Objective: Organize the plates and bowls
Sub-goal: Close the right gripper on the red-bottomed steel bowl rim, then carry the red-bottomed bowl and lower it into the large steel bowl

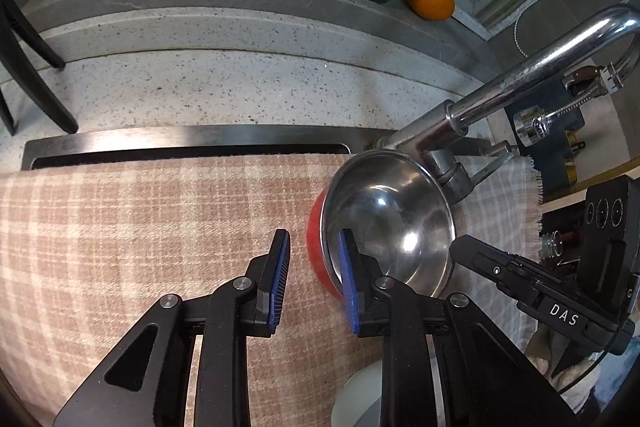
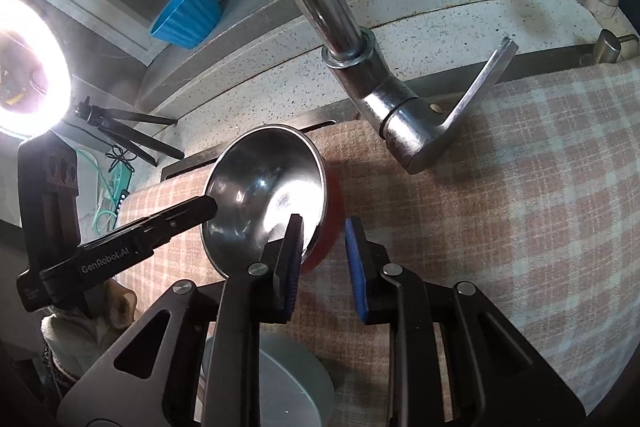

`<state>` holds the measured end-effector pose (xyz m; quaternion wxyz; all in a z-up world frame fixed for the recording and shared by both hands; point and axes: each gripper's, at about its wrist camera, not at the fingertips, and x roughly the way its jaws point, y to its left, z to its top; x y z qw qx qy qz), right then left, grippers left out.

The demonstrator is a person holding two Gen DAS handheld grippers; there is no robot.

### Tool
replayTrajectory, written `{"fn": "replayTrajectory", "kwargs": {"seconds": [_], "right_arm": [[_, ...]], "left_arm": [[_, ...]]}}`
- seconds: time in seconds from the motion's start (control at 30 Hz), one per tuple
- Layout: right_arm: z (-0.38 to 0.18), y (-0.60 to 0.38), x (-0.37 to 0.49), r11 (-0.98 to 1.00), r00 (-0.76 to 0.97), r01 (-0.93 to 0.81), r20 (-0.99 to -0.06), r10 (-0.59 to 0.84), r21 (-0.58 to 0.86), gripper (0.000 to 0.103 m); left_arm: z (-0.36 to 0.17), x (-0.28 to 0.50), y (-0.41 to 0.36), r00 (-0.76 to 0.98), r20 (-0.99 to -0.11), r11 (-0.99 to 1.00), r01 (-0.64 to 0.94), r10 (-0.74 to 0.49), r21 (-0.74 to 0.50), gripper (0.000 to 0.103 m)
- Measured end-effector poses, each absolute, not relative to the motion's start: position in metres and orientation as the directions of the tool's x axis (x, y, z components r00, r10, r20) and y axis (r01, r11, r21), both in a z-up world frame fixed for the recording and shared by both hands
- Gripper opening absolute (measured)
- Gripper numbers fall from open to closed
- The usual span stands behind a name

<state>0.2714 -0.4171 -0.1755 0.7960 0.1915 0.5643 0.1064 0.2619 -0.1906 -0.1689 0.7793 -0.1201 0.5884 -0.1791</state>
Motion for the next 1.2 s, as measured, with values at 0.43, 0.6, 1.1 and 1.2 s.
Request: {"fn": "replayTrajectory", "kwargs": {"seconds": [0.43,0.6,1.1,1.2], "right_arm": [[-0.18,-0.404,0.28,0.92,0.324,0.03,-0.874,0.361,0.391,0.012],[-0.178,-0.403,0.278,0.924,0.323,0.028,-0.878,0.353,0.381,0.011],[-0.137,-0.377,0.242,0.918,0.351,-0.048,-0.854,0.385,0.394,0.011],[-0.127,-0.368,0.233,0.915,0.356,-0.07,-0.847,0.395,0.397,0.011]], "left_arm": [[-0.176,0.263,-0.198,0.236,-0.879,0.908,0.162,-0.415,-0.386,0.011],[-0.174,0.258,-0.196,0.244,-0.875,0.908,0.159,-0.417,-0.388,0.01],[-0.135,0.215,-0.171,0.32,-0.843,0.902,0.171,-0.432,-0.397,0.011],[-0.126,0.206,-0.161,0.334,-0.834,0.899,0.17,-0.438,-0.404,0.011]]}}
